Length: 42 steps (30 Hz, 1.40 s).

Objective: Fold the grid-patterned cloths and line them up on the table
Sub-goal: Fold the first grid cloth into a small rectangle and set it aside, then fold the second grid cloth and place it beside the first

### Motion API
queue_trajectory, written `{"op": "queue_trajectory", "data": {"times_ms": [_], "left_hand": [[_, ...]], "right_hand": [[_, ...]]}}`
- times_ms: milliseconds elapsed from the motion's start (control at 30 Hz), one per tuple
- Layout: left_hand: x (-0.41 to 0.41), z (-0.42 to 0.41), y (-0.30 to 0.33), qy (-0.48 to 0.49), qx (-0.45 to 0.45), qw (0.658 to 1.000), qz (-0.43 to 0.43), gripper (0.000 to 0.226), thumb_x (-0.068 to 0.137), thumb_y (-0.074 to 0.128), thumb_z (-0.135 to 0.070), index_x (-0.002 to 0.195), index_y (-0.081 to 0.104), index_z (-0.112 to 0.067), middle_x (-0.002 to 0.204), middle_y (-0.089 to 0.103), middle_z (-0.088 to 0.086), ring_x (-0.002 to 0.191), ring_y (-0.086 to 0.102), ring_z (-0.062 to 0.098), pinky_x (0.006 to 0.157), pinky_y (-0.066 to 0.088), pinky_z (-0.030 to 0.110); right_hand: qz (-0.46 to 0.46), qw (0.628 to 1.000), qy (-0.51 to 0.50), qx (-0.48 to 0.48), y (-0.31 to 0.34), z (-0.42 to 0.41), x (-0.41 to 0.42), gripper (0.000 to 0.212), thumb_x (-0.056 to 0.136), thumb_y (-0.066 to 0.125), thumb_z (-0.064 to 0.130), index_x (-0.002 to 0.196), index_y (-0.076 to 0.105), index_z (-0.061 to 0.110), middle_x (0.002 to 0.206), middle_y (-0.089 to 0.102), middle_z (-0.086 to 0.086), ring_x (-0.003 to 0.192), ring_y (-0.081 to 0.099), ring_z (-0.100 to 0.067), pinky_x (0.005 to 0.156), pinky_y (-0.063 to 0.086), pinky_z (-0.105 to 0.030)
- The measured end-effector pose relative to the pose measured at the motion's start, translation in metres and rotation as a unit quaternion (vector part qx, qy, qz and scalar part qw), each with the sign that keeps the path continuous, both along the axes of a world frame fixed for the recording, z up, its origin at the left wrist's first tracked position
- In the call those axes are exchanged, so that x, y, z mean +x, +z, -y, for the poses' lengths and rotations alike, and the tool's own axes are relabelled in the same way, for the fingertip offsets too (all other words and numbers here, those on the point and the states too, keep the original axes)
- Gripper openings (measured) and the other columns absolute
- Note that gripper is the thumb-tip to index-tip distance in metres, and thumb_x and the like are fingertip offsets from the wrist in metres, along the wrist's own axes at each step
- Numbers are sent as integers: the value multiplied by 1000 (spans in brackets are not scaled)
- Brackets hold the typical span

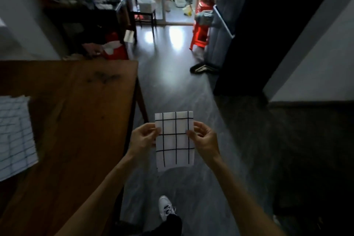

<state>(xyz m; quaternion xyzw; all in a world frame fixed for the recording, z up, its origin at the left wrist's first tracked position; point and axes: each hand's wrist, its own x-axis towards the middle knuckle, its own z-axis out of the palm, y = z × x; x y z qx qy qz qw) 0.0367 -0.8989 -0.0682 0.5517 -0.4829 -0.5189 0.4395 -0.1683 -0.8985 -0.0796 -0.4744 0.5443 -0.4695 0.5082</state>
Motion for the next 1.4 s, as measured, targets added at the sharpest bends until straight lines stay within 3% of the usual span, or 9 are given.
{"op": "queue_trajectory", "data": {"times_ms": [133, 233, 333, 533, 833, 933, 1100, 1233, 1400], "left_hand": [[46, 48, -20, 74, 2, 997, -39, 19, 87, 63, -22, 102, 65, -12, 100, 66, 16, 94, 64, 36, 82, 53, 57], [74, 76, -28, 136, 10, 989, -61, 29, 82, 68, -39, 103, 65, -18, 99, 67, 7, 93, 65, 28, 79, 56, 45], [102, 96, -35, 209, 19, 974, -91, 44, 77, 69, -51, 110, 63, -21, 105, 68, 2, 96, 67, 21, 77, 57, 41], [152, 109, -50, 399, 64, 912, -71, 8, 87, 63, -22, 92, 62, -27, 97, 65, -7, 89, 63, 7, 67, 52, 21], [196, 145, -93, 601, 151, 782, -58, 10, 88, 64, -22, 98, 63, -21, 98, 63, -4, 90, 59, 9, 65, 45, 17], [202, 166, -104, 638, 185, 744, -68, 7, 89, 63, -23, 96, 63, -24, 96, 63, -7, 89, 59, 6, 64, 43, 16], [219, 205, -123, 654, 217, 721, -66, 7, 90, 62, -24, 96, 63, -23, 97, 63, -7, 90, 59, 7, 64, 42, 15], [232, 232, -142, 656, 237, 713, -76, 9, 90, 62, -26, 98, 64, -22, 101, 63, -6, 93, 60, 9, 71, 51, 20], [238, 252, -153, 651, 269, 707, -64, 31, 91, 59, -25, 122, 55, -19, 113, 56, -5, 85, 62, 7, 58, 52, 16]], "right_hand": [[-27, 997, 76, 15, -2, 72, 45, 24, 85, 69, 14, 107, 62, 21, 105, 69, -7, 92, 69, -13, 71, 57, -24], [-59, 990, 123, 23, -1, 126, 79, 24, 84, 70, 15, 106, 65, 20, 103, 70, -7, 94, 69, -20, 76, 59, -33], [-85, 977, 193, 16, 0, 178, 121, 22, 86, 68, 9, 107, 65, 16, 102, 71, -5, 93, 70, -17, 74, 57, -26], [-122, 932, 341, 0, -18, 237, 214, 21, 86, 67, 6, 103, 67, 19, 96, 72, 0, 90, 69, -14, 76, 57, -26], [-192, 807, 557, -49, -85, 336, 338, 27, 88, 66, 10, 98, 64, 35, 102, 69, 6, 86, 66, -3, 78, 56, -23], [-227, 772, 592, -49, -111, 365, 365, 29, 88, 66, 17, 117, 64, 18, 109, 67, 7, 94, 64, -2, 80, 54, -18], [-259, 736, 623, -54, -131, 406, 399, 34, 90, 65, 21, 124, 60, 17, 112, 65, 6, 93, 61, 0, 73, 48, -10], [-282, 730, 619, -61, -145, 431, 415, 34, 91, 64, 21, 124, 59, 17, 115, 66, 2, 97, 61, -5, 78, 47, -13], [-294, 733, 608, -75, -148, 445, 425, 37, 91, 63, 20, 127, 56, 17, 113, 63, 9, 95, 59, -2, 69, 41, -6]]}}
